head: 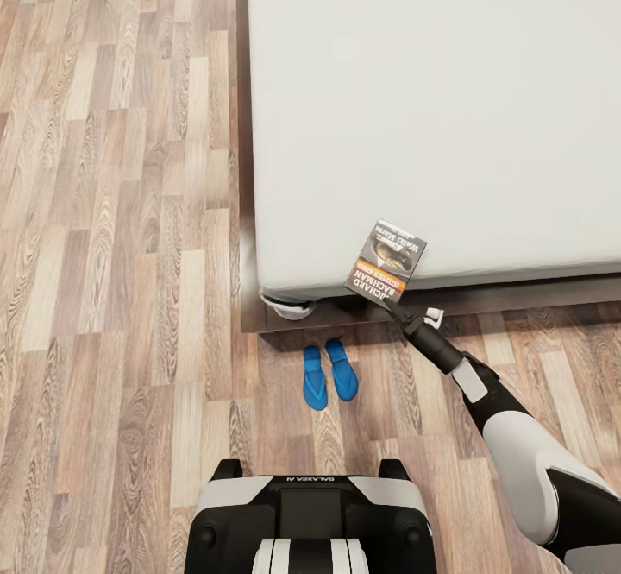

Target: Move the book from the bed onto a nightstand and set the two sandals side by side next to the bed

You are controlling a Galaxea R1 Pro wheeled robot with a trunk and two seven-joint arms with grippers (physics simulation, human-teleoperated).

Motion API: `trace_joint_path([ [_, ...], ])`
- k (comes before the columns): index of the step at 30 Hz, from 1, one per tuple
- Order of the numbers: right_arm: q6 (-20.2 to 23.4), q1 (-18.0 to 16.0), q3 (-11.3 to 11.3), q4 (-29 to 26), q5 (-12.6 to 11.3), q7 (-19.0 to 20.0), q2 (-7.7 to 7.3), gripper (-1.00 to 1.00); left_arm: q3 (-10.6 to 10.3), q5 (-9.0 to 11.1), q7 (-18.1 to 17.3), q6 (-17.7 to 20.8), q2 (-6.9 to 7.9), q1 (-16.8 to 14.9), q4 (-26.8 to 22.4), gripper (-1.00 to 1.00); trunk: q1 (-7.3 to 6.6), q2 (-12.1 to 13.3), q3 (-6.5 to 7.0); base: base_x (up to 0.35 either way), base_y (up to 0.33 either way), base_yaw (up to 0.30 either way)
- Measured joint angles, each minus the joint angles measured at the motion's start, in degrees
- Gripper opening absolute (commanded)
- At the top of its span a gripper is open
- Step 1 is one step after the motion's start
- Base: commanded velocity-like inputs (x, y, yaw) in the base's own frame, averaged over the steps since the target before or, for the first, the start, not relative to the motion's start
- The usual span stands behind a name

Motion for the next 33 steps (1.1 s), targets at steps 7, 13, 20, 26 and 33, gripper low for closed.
trace_joint_path([
  [7,0.0,0.0,0.6,0.1,0.0,0.0,0.03,1.0,0.0,0.0,0.0,0.0,0.02,0.0,0.0,1.0,0.0,0.0,0.0,0.0,0.0,0.0],
  [13,0.0,-0.1,0.8,0.1,0.0,0.0,0.01,-1.0,0.0,0.0,0.0,0.0,0.02,0.0,0.0,1.0,0.0,0.0,0.0,0.0,0.0,0.0],
  [20,-0.1,-0.1,0.9,0.1,0.0,0.0,0.01,-1.0,-0.1,-0.1,-0.1,0.1,0.03,0.0,0.0,1.0,0.0,0.0,0.0,0.0,0.0,0.0],
  [26,0.0,-0.1,0.9,0.1,0.0,0.0,-0.08,-1.0,-0.2,-0.2,-0.2,0.1,0.01,0.0,0.0,1.0,0.0,0.0,0.0,0.0,0.0,0.0],
  [33,0.0,-0.1,0.9,0.0,0.0,0.0,-0.19,-1.0,-0.3,-0.4,-0.2,0.1,-0.02,0.0,0.0,1.0,0.0,0.0,0.0,0.0,0.0,0.0],
])
